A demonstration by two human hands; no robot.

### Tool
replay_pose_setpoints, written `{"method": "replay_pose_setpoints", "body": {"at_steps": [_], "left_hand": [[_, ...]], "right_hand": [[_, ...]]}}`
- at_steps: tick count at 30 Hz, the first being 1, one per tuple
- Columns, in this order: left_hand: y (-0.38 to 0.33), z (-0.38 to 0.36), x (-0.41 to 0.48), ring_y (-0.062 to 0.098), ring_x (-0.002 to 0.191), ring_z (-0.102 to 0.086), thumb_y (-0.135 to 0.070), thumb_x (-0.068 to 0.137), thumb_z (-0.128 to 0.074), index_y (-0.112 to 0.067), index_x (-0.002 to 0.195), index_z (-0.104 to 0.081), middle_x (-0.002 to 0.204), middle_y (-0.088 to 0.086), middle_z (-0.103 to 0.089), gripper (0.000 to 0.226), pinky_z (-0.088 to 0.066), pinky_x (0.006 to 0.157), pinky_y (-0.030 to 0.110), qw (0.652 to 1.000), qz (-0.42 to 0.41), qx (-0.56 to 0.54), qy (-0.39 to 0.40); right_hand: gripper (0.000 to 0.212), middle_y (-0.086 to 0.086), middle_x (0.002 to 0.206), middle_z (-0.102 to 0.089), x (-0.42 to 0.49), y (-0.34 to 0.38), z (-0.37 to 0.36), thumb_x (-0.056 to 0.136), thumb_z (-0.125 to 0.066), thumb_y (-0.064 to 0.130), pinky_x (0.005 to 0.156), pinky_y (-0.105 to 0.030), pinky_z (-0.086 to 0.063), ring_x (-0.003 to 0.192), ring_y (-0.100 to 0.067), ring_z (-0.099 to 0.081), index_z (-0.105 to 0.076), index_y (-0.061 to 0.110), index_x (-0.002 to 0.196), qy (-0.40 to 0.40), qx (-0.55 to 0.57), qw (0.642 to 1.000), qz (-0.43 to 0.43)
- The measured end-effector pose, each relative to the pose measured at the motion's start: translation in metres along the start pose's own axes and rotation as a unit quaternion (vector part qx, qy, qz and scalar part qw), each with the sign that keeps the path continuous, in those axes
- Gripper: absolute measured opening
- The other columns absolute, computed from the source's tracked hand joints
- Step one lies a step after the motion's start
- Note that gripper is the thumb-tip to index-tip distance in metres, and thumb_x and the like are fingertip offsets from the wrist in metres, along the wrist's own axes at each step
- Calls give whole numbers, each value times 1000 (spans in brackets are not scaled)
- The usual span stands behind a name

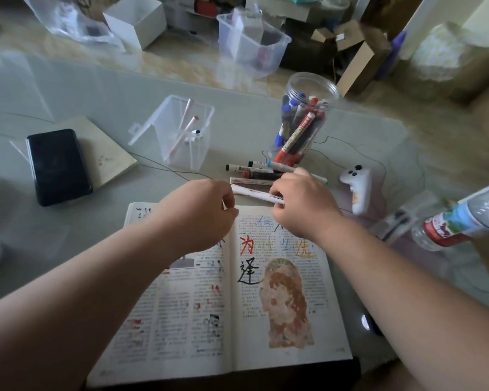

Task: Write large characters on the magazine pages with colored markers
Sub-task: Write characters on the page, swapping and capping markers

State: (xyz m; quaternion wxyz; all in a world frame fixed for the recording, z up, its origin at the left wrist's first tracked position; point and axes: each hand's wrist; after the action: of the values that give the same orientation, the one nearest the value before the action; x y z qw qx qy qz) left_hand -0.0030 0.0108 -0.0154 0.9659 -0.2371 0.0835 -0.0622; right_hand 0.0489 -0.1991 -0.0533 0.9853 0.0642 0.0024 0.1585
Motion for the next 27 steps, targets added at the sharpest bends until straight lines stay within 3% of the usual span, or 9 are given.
{"method": "replay_pose_setpoints", "body": {"at_steps": [2,6,8,11,14,16,19,24,27], "left_hand": [[0,-4,-1,14,96,-55,-39,94,-60,-32,100,-59,98,-14,-56,8,-46,80,31,999,-41,-3,-2],[-12,-12,-14,11,125,-42,-50,91,-62,-31,133,-54,129,-12,-50,47,-36,106,28,990,-138,-16,-10],[-22,-14,-22,1,115,-45,-51,91,-60,-33,132,-53,123,-18,-54,45,-36,97,17,983,-176,-51,25],[-36,-16,-34,4,78,-57,-43,101,-51,-36,100,-56,85,-20,-61,8,-44,67,21,972,-173,-123,98],[-49,-17,-50,4,67,-52,-40,106,-42,-36,85,-46,78,-22,-57,22,-42,60,20,953,-207,-179,129],[-57,-16,-57,1,66,-49,-46,103,-37,-45,80,-46,77,-25,-57,24,-41,63,15,939,-214,-230,142],[-63,-16,-60,-3,67,-52,-51,97,-33,-58,78,-49,73,-29,-57,26,-39,62,9,936,-210,-241,147],[-59,-32,-52,5,61,-47,-57,95,-38,-39,93,-61,71,-6,-54,29,-39,57,18,941,-189,-240,143],[-56,-37,-44,4,55,-43,-70,90,-38,-42,92,-57,64,-9,-49,34,-38,54,21,948,-147,-236,153]], "right_hand": [[13,10,90,-65,-20,4,19,81,-63,19,83,-35,-50,98,-13,-50,-73,22,89,-15,58,998,1],[3,12,73,-69,-73,14,62,85,-73,24,61,-23,-51,68,-5,-62,-73,25,82,-17,245,967,-69],[5,11,63,-68,-97,15,75,85,-77,26,52,-20,-46,54,-4,-57,-74,26,81,-27,332,940,-78],[6,-5,63,-66,-117,16,77,86,-78,26,57,-42,-49,57,-29,-56,-76,21,83,-53,465,881,-76],[5,-7,67,-66,-127,19,65,84,-75,22,57,-36,-47,59,-26,-56,-75,17,83,-60,603,792,-73],[6,-8,67,-62,-131,20,58,86,-75,20,58,-31,-47,60,-23,-57,-73,14,86,-39,619,783,-55],[7,1,63,-61,-135,18,52,90,-73,19,60,-27,-47,61,-18,-59,-71,13,87,-38,595,802,-34],[13,0,62,-59,-134,9,47,91,-68,20,58,-26,-45,59,-19,-55,-70,23,79,-26,645,763,-31],[13,-6,61,-57,-130,1,44,89,-68,18,57,-28,-45,58,-21,-53,-71,19,76,-36,665,745,-44]]}}
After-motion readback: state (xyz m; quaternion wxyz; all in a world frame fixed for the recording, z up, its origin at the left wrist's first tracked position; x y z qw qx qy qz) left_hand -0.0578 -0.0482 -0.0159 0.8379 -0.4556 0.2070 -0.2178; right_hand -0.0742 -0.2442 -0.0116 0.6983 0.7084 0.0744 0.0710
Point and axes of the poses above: each hand's wrist, its own x-axis towards the middle knuckle, its own z-axis out of the back of the hand, y = z × x
